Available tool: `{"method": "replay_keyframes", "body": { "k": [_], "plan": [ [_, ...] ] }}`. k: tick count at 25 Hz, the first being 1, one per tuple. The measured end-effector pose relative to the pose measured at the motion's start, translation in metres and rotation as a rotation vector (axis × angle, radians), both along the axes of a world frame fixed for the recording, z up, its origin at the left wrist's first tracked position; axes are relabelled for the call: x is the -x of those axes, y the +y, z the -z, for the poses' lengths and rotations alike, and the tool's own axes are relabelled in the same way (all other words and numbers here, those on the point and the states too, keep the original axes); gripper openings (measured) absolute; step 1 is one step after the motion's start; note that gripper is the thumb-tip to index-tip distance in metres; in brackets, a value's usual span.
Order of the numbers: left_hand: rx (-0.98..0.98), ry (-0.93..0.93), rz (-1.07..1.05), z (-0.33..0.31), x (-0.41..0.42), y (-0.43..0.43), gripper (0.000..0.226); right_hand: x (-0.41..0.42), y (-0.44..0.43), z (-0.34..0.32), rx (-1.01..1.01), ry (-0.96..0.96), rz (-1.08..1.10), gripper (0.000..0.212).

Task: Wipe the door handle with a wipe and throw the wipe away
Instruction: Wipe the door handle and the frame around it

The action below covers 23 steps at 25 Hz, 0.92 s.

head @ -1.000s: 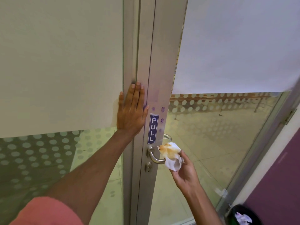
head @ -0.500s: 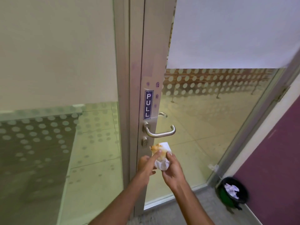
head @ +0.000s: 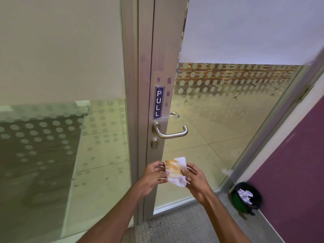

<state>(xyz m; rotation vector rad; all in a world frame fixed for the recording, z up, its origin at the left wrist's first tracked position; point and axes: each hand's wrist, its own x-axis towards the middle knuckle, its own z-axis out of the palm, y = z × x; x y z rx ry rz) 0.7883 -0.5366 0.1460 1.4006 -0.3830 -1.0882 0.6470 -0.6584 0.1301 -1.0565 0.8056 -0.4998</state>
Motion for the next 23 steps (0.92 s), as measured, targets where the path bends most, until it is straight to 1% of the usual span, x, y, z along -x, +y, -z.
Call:
{"method": "replay_keyframes", "body": {
  "k": [1, 2, 3, 5, 6, 7, 8, 10, 12, 13, 14, 15, 16, 17, 18, 20, 22, 23],
  "plan": [
    [0.001, -0.020, 0.005, 0.001, -0.001, 0.000, 0.018, 0.002, -0.002, -0.001, -0.006, -0.013, -0.009, 0.019],
    [-0.006, -0.049, 0.006, 0.002, -0.001, -0.001, 0.018, 0.002, -0.004, -0.001, -0.012, -0.021, -0.006, 0.024],
    [-0.016, -0.081, 0.003, 0.003, -0.001, -0.003, 0.024, 0.001, -0.005, -0.001, -0.022, -0.026, 0.001, 0.032],
    [-0.022, -0.091, -0.030, 0.003, -0.001, -0.006, 0.029, -0.003, -0.006, -0.002, -0.042, -0.026, 0.019, 0.042],
    [-0.015, -0.074, -0.057, 0.002, -0.001, -0.007, 0.025, -0.005, -0.006, -0.002, -0.040, -0.025, 0.023, 0.042],
    [-0.008, -0.073, -0.078, 0.001, -0.001, -0.007, 0.017, -0.007, -0.007, -0.001, -0.036, -0.023, 0.029, 0.041],
    [0.009, -0.087, -0.093, 0.001, -0.002, -0.006, 0.014, -0.008, -0.008, -0.002, -0.036, -0.032, 0.034, 0.038],
    [0.038, -0.133, -0.081, 0.001, -0.004, -0.005, 0.031, -0.010, -0.009, -0.001, -0.062, -0.089, 0.038, 0.029],
    [0.079, -0.139, -0.061, -0.003, -0.008, -0.006, 0.041, -0.011, -0.008, 0.000, -0.137, -0.201, 0.032, 0.011],
    [0.103, -0.133, -0.056, -0.004, -0.010, -0.006, 0.043, -0.012, -0.008, 0.000, -0.175, -0.271, 0.016, 0.009],
    [0.130, -0.125, -0.055, -0.006, -0.012, -0.007, 0.043, -0.014, -0.007, 0.001, -0.201, -0.311, -0.016, 0.019],
    [0.154, -0.120, -0.054, -0.008, -0.013, -0.008, 0.043, -0.017, -0.005, 0.002, -0.213, -0.312, -0.054, 0.027],
    [0.181, -0.114, -0.052, -0.010, -0.014, -0.008, 0.043, -0.020, -0.003, 0.001, -0.217, -0.297, -0.084, 0.033],
    [0.204, -0.109, -0.053, -0.011, -0.015, -0.008, 0.043, -0.023, 0.000, 0.001, -0.217, -0.278, -0.098, 0.035],
    [0.223, -0.102, -0.056, -0.012, -0.016, -0.008, 0.044, -0.026, 0.002, 0.001, -0.217, -0.262, -0.103, 0.031],
    [0.242, -0.105, -0.058, -0.016, -0.019, -0.008, 0.046, -0.030, 0.005, -0.001, -0.228, -0.237, -0.108, 0.016],
    [0.233, -0.169, -0.068, -0.021, -0.023, -0.008, 0.048, -0.037, 0.008, -0.007, -0.262, -0.258, -0.121, 0.013],
    [0.227, -0.248, -0.088, -0.025, -0.025, -0.008, 0.046, -0.040, 0.009, -0.011, -0.284, -0.285, -0.116, 0.015]
  ]
}}
